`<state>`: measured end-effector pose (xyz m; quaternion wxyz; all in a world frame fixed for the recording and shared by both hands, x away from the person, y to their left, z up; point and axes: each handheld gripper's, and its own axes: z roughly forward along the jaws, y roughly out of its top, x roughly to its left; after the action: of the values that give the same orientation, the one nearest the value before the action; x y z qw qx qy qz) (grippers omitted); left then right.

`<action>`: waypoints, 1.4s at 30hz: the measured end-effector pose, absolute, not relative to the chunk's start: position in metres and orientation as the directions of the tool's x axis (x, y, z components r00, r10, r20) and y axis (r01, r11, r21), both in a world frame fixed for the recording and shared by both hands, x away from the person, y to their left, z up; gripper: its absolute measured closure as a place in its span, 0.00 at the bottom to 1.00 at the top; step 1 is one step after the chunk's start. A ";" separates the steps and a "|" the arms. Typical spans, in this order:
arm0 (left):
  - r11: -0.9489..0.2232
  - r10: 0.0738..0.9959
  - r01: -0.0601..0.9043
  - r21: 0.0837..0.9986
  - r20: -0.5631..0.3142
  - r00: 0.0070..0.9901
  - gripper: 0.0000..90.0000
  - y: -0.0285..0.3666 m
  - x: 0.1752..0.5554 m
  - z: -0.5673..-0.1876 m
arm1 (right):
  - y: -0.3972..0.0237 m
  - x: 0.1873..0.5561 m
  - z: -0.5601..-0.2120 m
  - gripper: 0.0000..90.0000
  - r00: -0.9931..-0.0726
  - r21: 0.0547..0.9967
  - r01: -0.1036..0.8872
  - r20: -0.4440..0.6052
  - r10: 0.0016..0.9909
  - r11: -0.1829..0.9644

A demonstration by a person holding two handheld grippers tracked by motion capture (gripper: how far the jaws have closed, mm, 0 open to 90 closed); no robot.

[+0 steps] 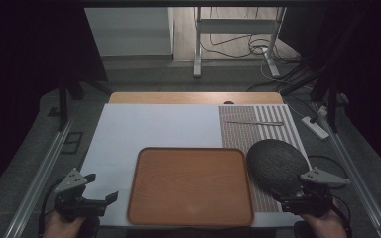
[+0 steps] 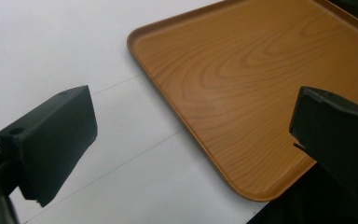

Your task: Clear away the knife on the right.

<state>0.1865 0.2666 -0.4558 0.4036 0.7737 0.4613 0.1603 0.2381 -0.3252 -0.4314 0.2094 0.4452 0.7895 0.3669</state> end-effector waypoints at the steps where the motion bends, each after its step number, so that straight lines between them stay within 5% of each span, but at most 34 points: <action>1: -0.248 0.841 0.586 0.771 -0.129 0.525 0.01 0.267 0.187 -0.456 | -0.325 0.238 -0.432 0.00 -0.519 0.762 0.550 -0.009 0.855 0.342; 42: -0.245 0.846 0.605 0.758 -0.137 0.515 0.02 0.267 0.189 -0.457 | -0.321 0.257 -0.431 0.00 -0.512 0.768 0.540 -0.025 0.858 0.345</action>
<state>0.1890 0.2667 -0.4570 0.3974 0.7743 0.4685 0.1517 0.2567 -0.3210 -0.4314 0.2195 0.4424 0.7901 0.3631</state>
